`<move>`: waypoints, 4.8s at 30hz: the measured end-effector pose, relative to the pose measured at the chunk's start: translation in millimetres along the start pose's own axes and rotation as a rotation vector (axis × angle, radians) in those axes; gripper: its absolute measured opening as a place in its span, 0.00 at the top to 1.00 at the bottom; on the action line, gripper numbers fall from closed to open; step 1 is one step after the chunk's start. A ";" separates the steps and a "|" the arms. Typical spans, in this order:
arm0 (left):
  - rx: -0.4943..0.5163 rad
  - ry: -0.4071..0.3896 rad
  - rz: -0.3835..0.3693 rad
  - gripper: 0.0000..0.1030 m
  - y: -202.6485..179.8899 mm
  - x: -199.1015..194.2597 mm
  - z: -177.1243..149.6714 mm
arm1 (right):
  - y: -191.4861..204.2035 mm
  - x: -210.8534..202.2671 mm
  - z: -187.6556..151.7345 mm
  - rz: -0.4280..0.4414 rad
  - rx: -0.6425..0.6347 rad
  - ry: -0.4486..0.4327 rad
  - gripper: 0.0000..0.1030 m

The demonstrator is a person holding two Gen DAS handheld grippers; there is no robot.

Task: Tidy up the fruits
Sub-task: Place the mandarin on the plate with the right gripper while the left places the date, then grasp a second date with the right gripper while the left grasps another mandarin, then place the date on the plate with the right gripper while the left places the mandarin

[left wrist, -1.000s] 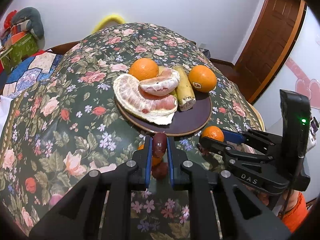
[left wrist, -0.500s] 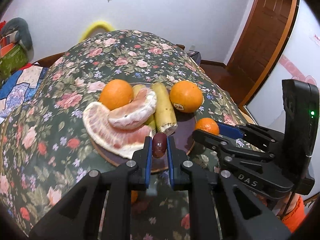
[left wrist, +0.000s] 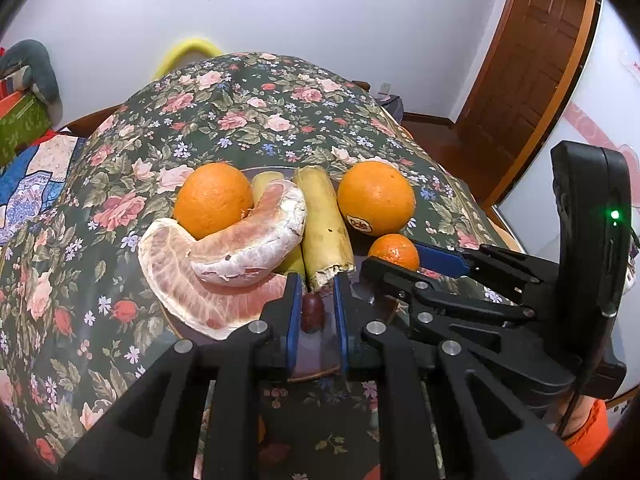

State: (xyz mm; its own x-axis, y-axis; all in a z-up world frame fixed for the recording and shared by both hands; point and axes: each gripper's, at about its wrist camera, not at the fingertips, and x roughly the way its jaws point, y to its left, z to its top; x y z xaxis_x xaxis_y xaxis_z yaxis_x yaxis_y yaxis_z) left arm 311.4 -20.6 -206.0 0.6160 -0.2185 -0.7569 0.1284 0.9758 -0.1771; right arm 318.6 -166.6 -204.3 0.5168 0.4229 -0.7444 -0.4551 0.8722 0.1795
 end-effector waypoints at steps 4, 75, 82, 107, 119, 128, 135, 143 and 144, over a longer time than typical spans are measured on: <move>-0.003 -0.006 0.004 0.87 1.1 -4.0 -0.3 | 0.3 -3.3 0.6 0.008 0.001 -0.004 0.65; -0.100 0.019 0.135 0.53 67.3 -84.5 -92.3 | 105.5 -15.0 -55.2 0.086 -0.139 0.087 0.75; -0.071 0.044 0.108 0.53 51.9 -63.8 -86.1 | 70.3 -34.2 -46.3 0.040 -0.075 0.035 0.75; -0.049 0.095 0.090 0.67 38.6 -18.3 -74.2 | 22.2 -38.4 -46.8 0.022 0.015 0.018 0.75; -0.040 0.022 0.048 0.68 25.2 -38.1 -52.8 | 21.4 -46.4 -31.8 0.014 0.005 -0.023 0.75; -0.026 -0.008 0.026 0.68 18.7 -32.0 -32.3 | 26.7 -26.2 -13.8 0.009 -0.031 -0.023 0.74; -0.017 0.012 0.018 0.68 15.2 -15.7 -29.2 | 20.4 -19.7 -10.2 0.021 -0.016 -0.015 0.61; -0.001 0.032 0.007 0.68 4.1 -1.6 -27.9 | 12.6 -38.9 -8.6 0.020 0.000 -0.065 0.60; 0.000 0.034 0.010 0.68 3.4 -0.5 -27.8 | 11.5 -40.5 -9.3 0.018 0.003 -0.068 0.60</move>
State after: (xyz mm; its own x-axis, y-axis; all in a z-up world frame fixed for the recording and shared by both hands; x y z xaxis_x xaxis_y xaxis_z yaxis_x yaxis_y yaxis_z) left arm 289.9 -17.5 -223.7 0.5904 -0.2093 -0.7795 0.1227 0.9778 -0.1696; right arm 285.8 -175.9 -178.1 0.5562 0.4543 -0.6959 -0.4627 0.8649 0.1948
